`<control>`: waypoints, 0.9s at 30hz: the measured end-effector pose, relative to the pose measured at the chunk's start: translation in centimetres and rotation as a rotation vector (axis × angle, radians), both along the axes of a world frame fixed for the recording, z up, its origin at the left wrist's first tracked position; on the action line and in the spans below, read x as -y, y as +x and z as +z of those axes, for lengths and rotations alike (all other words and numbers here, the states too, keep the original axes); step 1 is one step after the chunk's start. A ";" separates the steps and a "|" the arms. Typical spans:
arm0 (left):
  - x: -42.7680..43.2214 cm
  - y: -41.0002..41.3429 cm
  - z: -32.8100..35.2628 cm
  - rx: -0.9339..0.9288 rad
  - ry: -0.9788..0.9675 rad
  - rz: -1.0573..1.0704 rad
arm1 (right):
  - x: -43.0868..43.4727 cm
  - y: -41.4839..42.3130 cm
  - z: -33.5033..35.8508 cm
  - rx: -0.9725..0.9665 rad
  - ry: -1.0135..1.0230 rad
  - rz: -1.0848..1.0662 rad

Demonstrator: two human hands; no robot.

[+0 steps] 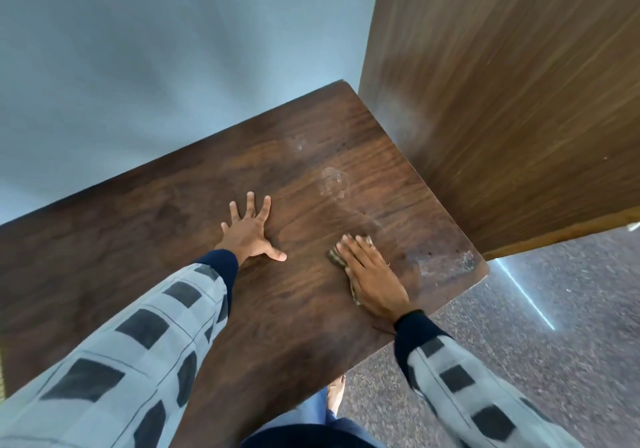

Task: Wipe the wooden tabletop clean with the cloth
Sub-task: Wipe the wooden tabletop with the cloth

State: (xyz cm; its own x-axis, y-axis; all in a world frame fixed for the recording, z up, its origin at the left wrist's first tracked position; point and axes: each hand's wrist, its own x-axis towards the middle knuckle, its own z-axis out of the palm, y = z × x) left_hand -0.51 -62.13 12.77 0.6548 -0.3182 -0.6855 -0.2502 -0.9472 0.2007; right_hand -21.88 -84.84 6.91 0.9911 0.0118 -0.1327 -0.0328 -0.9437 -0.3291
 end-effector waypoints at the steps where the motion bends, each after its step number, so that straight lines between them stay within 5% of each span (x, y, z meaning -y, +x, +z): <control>1: 0.0 0.0 0.0 -0.003 0.000 0.003 | 1.2 -0.9 0.2 -0.006 0.009 0.073; 8: 0.2 0.0 0.0 -0.032 0.006 -0.001 | 1.0 5.1 -0.1 -0.027 -0.018 -0.231; 13: 0.0 0.1 0.0 -0.029 0.001 0.005 | 2.1 1.9 0.0 -0.039 0.020 0.109; 18: 0.2 0.2 -0.1 -0.032 0.000 -0.010 | 1.9 7.6 -0.1 -0.057 -0.045 -0.210; 24: -0.1 0.2 -0.3 -0.019 -0.009 -0.025 | 0.6 6.7 0.2 -0.020 0.011 0.105; 27: 0.1 0.3 -0.4 -0.021 0.001 -0.031 | 2.7 9.6 0.1 -0.041 -0.007 -0.075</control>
